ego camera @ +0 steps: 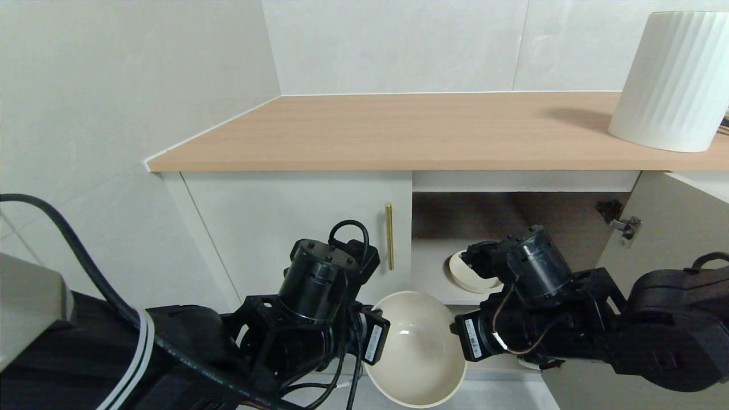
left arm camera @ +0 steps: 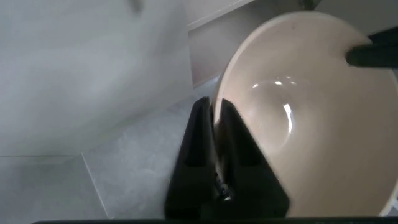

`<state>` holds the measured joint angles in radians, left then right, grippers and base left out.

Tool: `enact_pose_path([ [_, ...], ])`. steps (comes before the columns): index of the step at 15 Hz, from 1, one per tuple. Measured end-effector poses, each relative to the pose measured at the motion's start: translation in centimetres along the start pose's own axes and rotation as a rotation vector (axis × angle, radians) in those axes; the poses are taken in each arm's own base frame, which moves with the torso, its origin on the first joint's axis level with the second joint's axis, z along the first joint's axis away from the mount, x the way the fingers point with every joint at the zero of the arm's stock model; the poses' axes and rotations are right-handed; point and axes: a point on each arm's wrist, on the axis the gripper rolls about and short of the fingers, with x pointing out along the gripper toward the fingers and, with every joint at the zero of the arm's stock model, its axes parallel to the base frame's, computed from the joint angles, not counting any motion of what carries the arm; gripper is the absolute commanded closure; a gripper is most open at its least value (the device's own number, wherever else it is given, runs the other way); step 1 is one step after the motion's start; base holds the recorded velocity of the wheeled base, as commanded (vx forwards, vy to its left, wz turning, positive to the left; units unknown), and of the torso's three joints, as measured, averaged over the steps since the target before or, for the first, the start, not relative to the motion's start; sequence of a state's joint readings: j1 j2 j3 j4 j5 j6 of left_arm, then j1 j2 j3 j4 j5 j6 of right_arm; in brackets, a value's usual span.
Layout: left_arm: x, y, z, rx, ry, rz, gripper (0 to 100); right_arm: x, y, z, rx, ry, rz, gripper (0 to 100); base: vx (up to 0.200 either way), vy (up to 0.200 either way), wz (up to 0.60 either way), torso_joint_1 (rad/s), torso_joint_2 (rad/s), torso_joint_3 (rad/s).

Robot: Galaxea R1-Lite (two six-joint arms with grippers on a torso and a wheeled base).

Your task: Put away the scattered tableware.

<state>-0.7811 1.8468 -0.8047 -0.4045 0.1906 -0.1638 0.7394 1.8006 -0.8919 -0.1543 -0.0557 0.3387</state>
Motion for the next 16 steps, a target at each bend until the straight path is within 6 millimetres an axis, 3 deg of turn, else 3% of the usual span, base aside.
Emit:
enact_pose_path([
  [6, -0.5, 0.2, 0.4, -0.01, -0.02, 0.005, 0, 0.4, -1.6, 0.4, 0.133, -0.022, -0.088, 100, 0.0, 0.0, 0.0, 0.0, 0.0, 0.0],
  [10, -0.8, 0.5, 0.7, -0.017, -0.031, 0.011, 0, 2.1, -4.6, 2.0, 0.345, -0.084, -0.251, 100, 0.0, 0.0, 0.0, 0.0, 0.0, 0.0],
  [13, -1.0, 0.8, 0.8, -0.025, -0.039, 0.016, 0, 4.6, -7.5, 3.1, 0.481, -0.137, -0.398, 100, 0.0, 0.0, 0.0, 0.0, 0.0, 0.0],
  [16, -1.1, 0.8, 1.0, -0.044, -0.047, 0.016, 0, 6.1, -10.1, 4.3, 0.555, -0.183, -0.47, 100, 0.0, 0.0, 0.0, 0.0, 0.0, 0.0],
])
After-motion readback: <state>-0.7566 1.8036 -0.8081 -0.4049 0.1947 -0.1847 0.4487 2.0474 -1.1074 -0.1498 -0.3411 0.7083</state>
